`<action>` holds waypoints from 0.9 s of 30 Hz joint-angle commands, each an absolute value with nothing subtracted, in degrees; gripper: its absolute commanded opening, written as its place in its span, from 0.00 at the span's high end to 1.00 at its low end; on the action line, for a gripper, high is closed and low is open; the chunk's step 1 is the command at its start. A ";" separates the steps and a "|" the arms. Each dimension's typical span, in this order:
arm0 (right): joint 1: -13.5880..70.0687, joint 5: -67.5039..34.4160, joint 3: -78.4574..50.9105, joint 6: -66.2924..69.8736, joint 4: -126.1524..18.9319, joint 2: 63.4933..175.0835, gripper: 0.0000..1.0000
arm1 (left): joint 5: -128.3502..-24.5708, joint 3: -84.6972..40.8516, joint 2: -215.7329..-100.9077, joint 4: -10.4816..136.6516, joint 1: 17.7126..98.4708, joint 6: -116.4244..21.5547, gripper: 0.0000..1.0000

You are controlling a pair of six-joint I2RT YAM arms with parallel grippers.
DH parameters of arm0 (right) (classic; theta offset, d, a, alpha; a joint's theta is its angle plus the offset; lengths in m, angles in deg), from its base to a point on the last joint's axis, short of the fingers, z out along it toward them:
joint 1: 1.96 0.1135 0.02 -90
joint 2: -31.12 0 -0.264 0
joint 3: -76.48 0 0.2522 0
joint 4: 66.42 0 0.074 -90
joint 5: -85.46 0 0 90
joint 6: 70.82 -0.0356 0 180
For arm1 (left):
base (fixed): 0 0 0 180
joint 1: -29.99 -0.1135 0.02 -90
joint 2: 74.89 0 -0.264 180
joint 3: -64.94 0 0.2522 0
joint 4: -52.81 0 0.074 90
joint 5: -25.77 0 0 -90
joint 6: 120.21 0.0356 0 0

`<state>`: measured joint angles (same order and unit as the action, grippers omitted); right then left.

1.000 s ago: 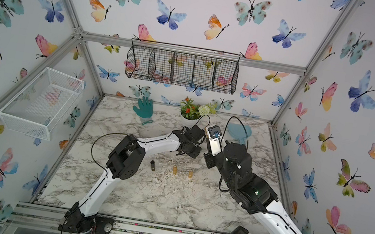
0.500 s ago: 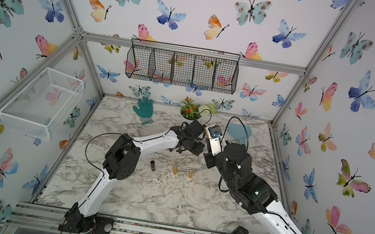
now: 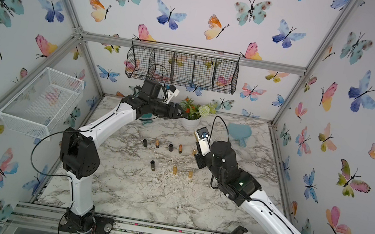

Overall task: Open the lipstick cap
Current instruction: Place the cover at the center of the board, then place the lipstick at the center of the board.

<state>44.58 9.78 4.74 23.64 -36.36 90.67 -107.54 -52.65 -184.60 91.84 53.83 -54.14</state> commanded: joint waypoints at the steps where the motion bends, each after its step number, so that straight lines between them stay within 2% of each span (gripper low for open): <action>1: 44.62 6.87 3.63 23.63 -39.50 92.13 0.98 | -120.85 -48.12 -179.48 91.97 53.83 -54.40 0.39; 14: 44.62 1.75 2.61 24.10 -39.38 98.61 0.98 | -126.30 -35.69 -169.26 91.18 52.63 -51.49 0.37; 27: 44.62 -1.28 -0.10 24.21 -40.28 103.59 0.98 | -126.28 -35.36 -170.42 91.20 54.67 -50.14 0.36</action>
<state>44.58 0.12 1.92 24.30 -38.75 102.80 -124.57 -34.27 -170.20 91.25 53.74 -51.78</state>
